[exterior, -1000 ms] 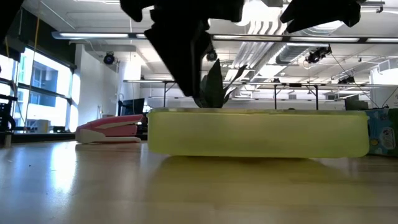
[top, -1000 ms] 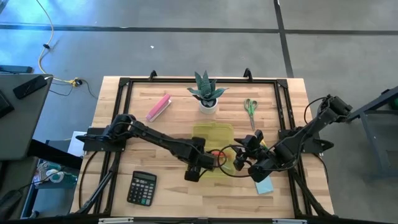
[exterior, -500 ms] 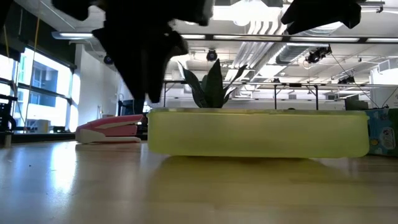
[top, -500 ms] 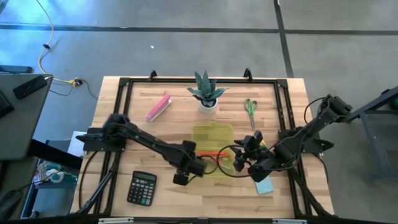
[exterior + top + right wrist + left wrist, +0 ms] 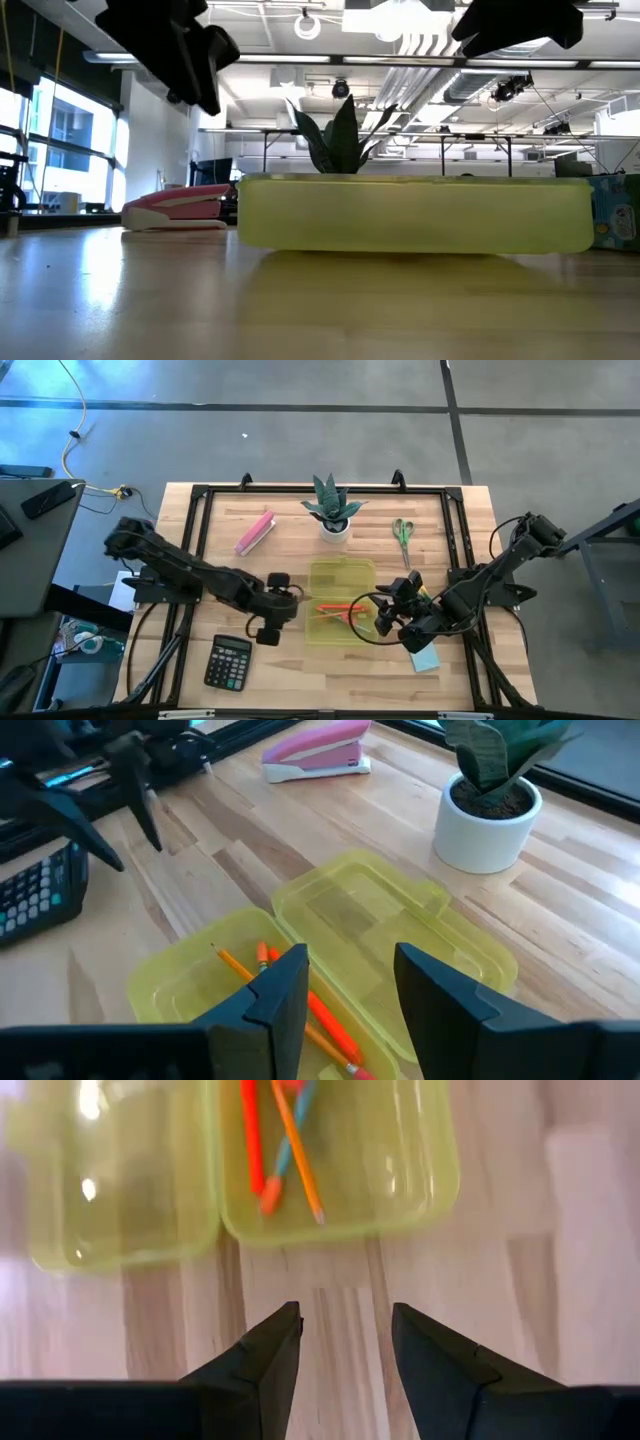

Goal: Pack school essentials
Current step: Put the green scissors into the supply box

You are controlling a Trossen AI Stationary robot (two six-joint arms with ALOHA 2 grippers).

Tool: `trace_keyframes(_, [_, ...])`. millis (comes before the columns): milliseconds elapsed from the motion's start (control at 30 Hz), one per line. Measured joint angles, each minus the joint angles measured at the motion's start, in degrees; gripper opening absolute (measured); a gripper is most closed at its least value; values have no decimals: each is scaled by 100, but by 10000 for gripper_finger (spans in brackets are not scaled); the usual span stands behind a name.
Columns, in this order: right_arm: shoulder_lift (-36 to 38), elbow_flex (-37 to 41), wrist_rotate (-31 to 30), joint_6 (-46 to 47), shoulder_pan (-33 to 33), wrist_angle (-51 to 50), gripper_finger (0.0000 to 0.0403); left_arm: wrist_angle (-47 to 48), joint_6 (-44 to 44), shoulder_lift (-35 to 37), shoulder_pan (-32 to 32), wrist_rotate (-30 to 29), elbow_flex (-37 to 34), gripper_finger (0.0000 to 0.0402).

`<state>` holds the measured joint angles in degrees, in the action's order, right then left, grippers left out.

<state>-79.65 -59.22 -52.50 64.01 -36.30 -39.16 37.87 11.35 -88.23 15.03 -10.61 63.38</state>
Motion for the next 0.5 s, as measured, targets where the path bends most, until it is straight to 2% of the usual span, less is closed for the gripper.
trace_keyframes(233, [1,4,69,-94,419,-65,140,-1208,-315,1027,2,-39,-1104,147])
trace_keyframes(500, [328,7,266,-76,1284,-377,140,-2362,-917,1547,2,-61,-1990,145])
